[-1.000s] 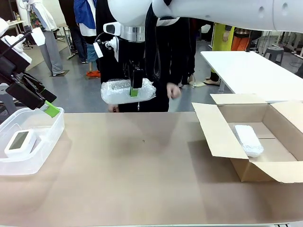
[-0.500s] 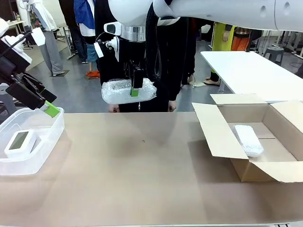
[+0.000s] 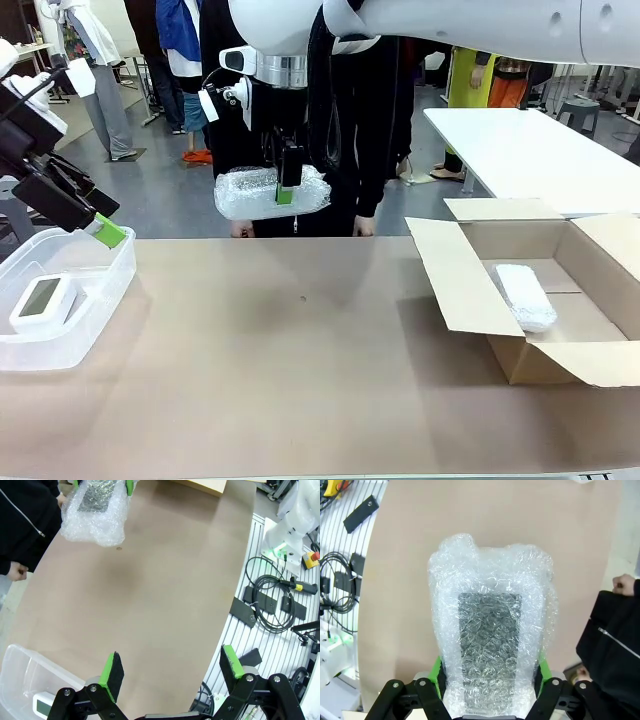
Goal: Separate and place wrapped and unwrapped clocks.
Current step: If the picked Digital clock is wrapped, place it in the Package Box ; if not, place it in the Organizing box.
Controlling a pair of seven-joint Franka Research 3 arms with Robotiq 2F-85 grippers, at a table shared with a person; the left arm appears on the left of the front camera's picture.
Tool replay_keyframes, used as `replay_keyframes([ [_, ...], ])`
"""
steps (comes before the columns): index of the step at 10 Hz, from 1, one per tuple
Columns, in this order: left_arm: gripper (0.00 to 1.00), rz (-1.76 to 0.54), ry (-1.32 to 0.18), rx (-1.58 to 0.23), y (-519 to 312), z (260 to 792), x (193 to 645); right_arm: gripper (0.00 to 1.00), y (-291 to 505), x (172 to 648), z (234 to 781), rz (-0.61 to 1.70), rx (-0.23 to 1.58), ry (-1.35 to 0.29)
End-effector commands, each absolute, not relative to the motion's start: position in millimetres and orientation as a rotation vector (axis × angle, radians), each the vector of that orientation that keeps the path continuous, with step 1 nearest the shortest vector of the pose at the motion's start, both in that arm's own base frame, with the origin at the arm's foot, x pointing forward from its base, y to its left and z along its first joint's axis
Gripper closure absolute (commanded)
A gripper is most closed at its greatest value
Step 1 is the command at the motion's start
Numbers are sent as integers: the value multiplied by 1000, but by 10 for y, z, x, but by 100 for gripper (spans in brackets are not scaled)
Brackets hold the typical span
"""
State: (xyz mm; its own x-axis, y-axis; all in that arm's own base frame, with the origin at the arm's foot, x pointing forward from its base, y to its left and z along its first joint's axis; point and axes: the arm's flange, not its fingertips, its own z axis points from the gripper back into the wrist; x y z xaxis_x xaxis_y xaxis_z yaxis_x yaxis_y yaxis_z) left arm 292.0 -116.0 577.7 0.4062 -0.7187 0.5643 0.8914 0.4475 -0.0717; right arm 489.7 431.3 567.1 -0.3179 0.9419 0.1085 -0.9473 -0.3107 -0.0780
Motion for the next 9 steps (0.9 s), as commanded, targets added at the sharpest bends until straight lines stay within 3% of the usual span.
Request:
replay_keyframes([
  [1,0,-1041,-497,-381,-1173,5784,2924,56,4319,4888,5692,1897,51,-154],
  [6,0,-1041,-497,-381,-1173,5784,2924,56,4319,4888,5692,1897,51,-154],
  [7,0,-1041,-497,-381,-1173,5784,2924,22,4313,4897,5671,1889,50,-148],
  [9,0,-1041,-497,-381,-1173,5784,2924,22,3765,4905,5864,1564,26,-283],
])
